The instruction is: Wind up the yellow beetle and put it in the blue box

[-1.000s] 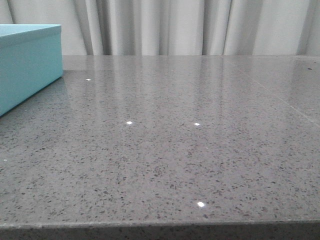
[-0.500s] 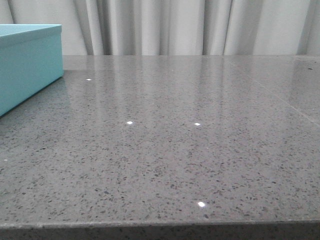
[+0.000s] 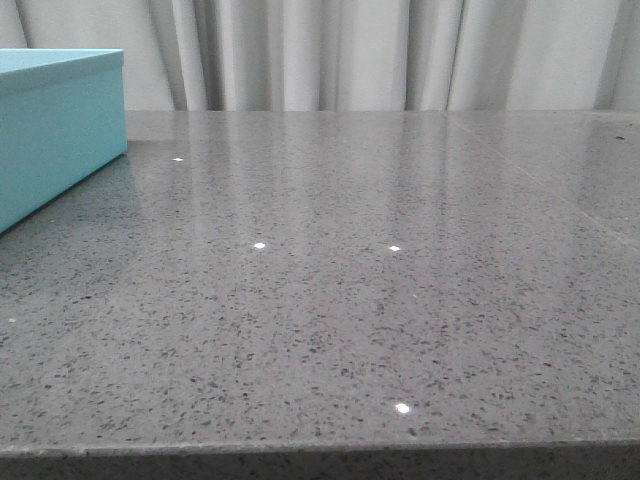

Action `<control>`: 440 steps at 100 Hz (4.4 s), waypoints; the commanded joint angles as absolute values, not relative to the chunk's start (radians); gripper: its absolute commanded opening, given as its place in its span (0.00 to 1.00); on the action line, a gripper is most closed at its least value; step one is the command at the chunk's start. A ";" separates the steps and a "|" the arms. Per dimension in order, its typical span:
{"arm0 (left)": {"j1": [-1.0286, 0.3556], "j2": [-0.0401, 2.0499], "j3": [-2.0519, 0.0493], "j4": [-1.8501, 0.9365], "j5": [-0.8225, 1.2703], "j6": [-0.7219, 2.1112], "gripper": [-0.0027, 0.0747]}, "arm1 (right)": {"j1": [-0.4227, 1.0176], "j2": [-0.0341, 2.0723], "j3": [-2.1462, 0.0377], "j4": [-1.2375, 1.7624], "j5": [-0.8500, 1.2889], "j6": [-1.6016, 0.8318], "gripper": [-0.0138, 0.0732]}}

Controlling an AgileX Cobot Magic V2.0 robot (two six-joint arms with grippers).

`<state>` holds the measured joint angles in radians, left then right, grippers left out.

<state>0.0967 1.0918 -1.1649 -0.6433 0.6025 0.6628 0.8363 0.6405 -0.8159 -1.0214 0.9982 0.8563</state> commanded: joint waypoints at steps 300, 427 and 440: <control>0.017 0.134 -0.229 -0.461 0.302 0.423 0.01 | 0.840 0.253 -0.445 -1.301 0.877 1.110 0.03; 0.015 -0.037 0.008 -0.112 0.058 0.028 0.01 | 0.840 0.253 -0.445 -1.302 0.876 1.110 0.03; 0.015 -0.037 0.008 -0.112 0.058 0.028 0.01 | 0.840 0.253 -0.445 -1.302 0.876 1.110 0.03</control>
